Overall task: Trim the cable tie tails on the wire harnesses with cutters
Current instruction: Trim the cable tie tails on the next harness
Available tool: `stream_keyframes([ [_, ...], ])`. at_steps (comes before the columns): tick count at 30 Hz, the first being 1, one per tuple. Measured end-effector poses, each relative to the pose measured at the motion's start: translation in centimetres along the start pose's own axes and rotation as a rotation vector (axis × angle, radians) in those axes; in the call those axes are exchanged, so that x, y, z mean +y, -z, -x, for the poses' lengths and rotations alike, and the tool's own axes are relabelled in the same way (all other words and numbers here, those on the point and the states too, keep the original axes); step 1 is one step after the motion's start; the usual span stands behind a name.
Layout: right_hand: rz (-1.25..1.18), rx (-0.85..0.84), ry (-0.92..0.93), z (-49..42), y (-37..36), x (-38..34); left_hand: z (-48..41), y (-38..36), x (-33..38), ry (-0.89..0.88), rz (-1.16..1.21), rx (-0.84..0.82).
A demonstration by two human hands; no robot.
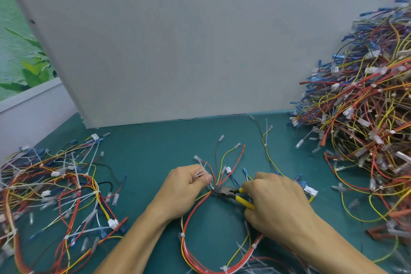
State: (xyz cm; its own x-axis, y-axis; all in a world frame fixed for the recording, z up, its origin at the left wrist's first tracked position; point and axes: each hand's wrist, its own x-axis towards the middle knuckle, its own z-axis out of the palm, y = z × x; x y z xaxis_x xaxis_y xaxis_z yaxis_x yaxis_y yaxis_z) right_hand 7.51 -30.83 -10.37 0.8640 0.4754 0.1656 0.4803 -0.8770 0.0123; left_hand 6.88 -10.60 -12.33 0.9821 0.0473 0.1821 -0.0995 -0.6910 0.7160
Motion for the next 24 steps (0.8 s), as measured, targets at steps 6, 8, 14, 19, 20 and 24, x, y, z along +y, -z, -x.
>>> stream_keyframes([
  [6,-0.024,0.016,-0.001,0.03,-0.22,0.05,-0.07,-0.05,-0.01,-0.002,-0.003,0.007],
  [8,-0.031,0.016,-0.002,0.02,-0.27,0.04,-0.07,-0.03,-0.07,-0.001,-0.008,0.008],
  [14,-0.026,-0.034,0.0,0.04,-0.12,-0.18,-0.05,-0.12,-0.06,0.006,0.001,0.011],
  [19,-0.019,-0.086,0.007,0.01,0.17,-0.23,-0.03,-0.16,0.01,-0.016,-0.015,0.009],
  [20,-0.018,-0.095,0.008,0.0,0.17,-0.21,-0.04,-0.16,-0.01,-0.024,-0.016,0.01],
  [24,-0.03,-0.125,0.001,-0.04,0.34,-0.25,-0.04,-0.14,-0.28,-0.023,0.011,0.003],
])
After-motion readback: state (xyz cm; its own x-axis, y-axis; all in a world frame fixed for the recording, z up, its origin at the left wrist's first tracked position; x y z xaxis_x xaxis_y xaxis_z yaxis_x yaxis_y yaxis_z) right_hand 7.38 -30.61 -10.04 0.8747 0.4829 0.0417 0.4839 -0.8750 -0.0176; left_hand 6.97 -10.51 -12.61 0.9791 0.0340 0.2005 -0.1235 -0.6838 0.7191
